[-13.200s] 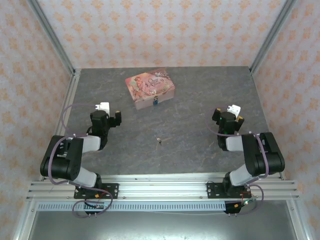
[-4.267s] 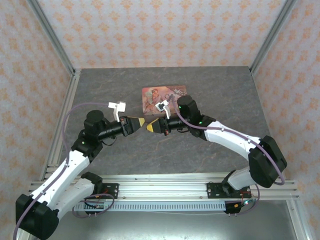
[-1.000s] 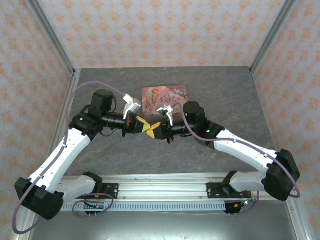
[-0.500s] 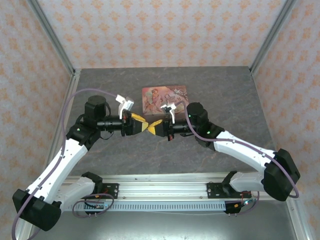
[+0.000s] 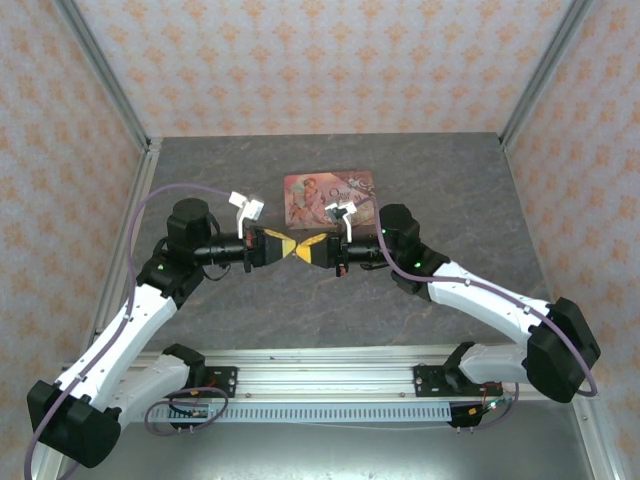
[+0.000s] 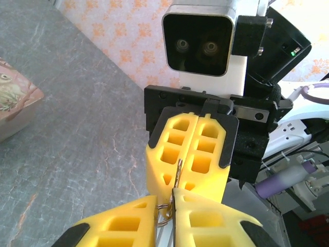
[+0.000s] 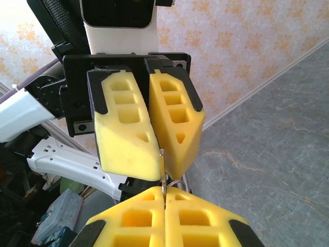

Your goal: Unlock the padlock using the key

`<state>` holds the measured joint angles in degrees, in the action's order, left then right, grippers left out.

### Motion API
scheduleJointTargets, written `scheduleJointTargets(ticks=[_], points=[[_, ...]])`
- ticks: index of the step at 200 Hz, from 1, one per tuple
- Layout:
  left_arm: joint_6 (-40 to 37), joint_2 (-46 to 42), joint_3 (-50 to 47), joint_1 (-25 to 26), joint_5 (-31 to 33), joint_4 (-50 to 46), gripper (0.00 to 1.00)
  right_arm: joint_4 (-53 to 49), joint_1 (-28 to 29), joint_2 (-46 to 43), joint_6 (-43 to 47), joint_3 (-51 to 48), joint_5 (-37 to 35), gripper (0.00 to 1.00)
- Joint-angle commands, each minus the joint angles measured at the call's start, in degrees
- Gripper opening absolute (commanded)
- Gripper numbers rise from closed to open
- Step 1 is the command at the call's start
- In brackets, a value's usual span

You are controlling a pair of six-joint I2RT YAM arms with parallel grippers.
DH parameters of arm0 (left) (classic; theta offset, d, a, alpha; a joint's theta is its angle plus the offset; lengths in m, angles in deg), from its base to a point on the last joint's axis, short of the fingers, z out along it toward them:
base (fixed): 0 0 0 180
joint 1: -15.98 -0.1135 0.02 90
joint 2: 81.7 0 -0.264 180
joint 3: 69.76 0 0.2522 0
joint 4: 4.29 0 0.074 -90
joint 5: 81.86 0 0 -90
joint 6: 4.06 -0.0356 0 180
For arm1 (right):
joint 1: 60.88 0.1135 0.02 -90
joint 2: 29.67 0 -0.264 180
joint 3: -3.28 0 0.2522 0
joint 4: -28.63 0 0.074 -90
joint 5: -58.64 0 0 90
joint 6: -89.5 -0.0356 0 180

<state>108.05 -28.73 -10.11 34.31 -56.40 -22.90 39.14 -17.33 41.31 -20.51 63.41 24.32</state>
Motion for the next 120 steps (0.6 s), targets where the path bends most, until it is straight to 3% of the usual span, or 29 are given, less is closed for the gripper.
scheduleJointTargets(ticks=[1, 120], points=[[0.61, -0.42, -0.21, -0.4, -2.0, 2.65, 0.15, 3.68, -0.17, -0.05, -0.42, -0.26, 0.92, 0.0], [-2.55, 0.08, 0.17, 0.83, -4.84, -0.33, 0.08, 4.29, -0.13, 1.37, -1.36, 0.43, 1.45, 0.0]])
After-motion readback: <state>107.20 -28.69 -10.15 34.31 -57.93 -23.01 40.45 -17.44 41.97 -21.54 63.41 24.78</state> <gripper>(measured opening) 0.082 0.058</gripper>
